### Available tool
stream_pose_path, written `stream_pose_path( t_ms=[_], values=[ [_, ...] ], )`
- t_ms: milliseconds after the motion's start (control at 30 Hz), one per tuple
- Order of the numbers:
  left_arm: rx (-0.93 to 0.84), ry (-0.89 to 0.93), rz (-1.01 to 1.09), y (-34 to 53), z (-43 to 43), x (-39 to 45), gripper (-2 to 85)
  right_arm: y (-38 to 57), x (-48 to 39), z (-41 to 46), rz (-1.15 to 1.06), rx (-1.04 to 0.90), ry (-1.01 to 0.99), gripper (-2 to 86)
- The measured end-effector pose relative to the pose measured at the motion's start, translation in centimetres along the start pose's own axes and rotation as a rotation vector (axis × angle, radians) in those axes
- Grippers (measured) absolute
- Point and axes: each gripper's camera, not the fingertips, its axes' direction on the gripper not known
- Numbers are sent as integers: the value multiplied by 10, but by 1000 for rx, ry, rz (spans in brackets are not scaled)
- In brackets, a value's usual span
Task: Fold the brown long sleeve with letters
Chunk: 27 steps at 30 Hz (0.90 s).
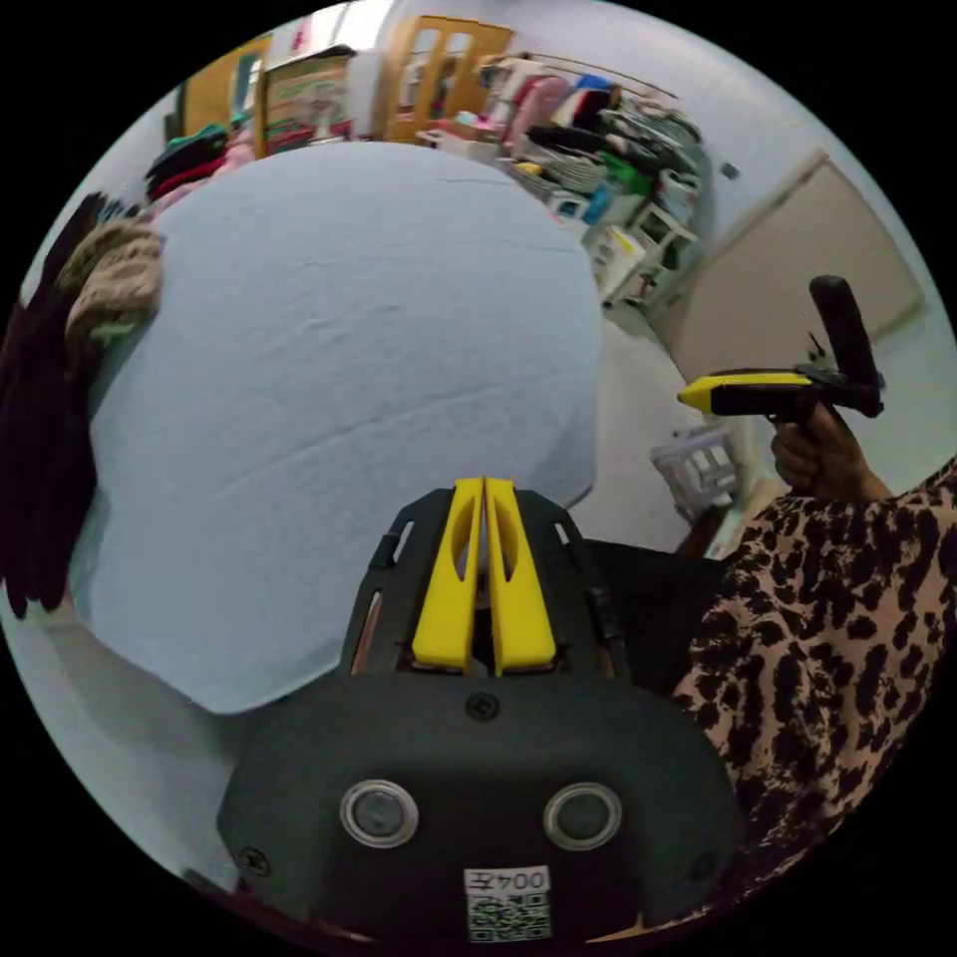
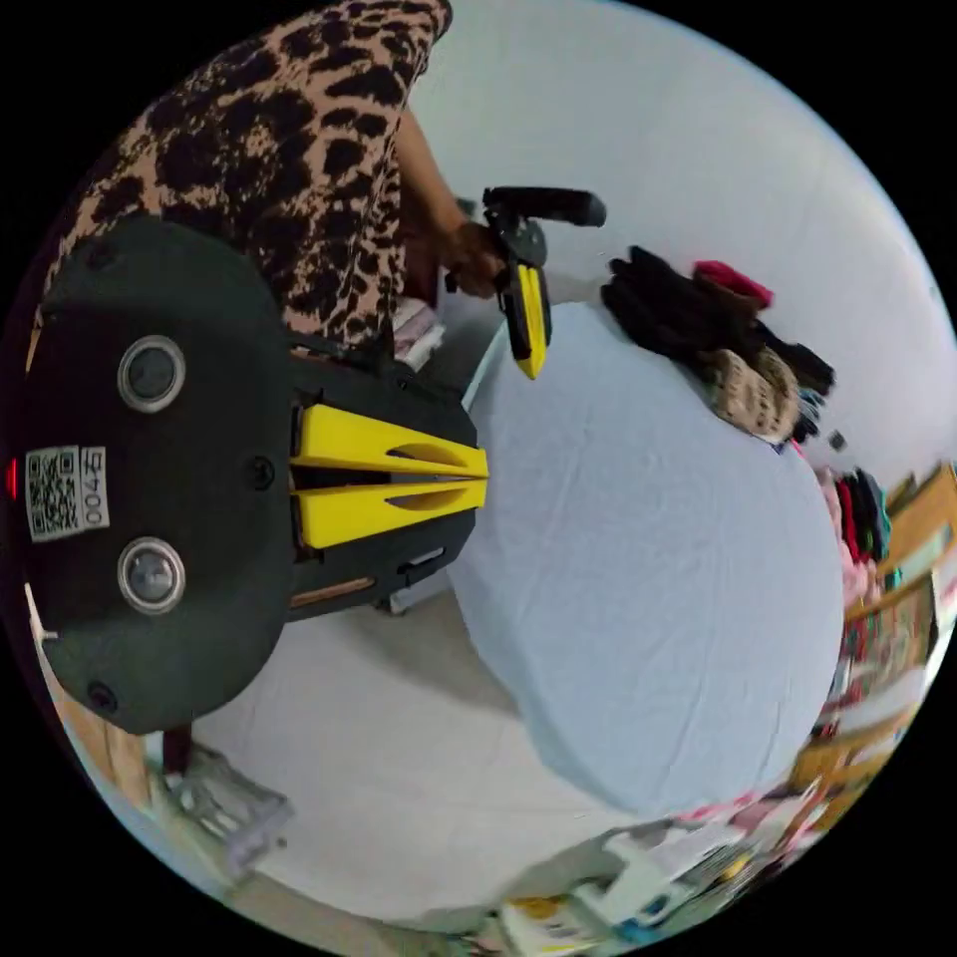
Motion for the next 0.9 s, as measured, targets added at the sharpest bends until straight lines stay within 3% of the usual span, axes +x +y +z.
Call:
stream_pose_path(
  t_ms=[167,367,600,700,900],
  values=[
    [-10,-154,-190,1,-39,-21,5,-91,-43,-14,-310,-193,163,-4],
    [-133,-206,-268,-24,-51,-34,19,-158,-80,-37,-454,-328,291,39],
    [-144,-160,-245,-34,-93,-42,59,-208,-111,-72,-401,-394,307,72],
    [-137,53,-266,-41,-126,-70,77,-225,-125,-84,-327,-429,318,80],
    [125,85,-300,-97,-246,-182,115,-257,-148,-125,-81,-387,396,38]
  ],
)
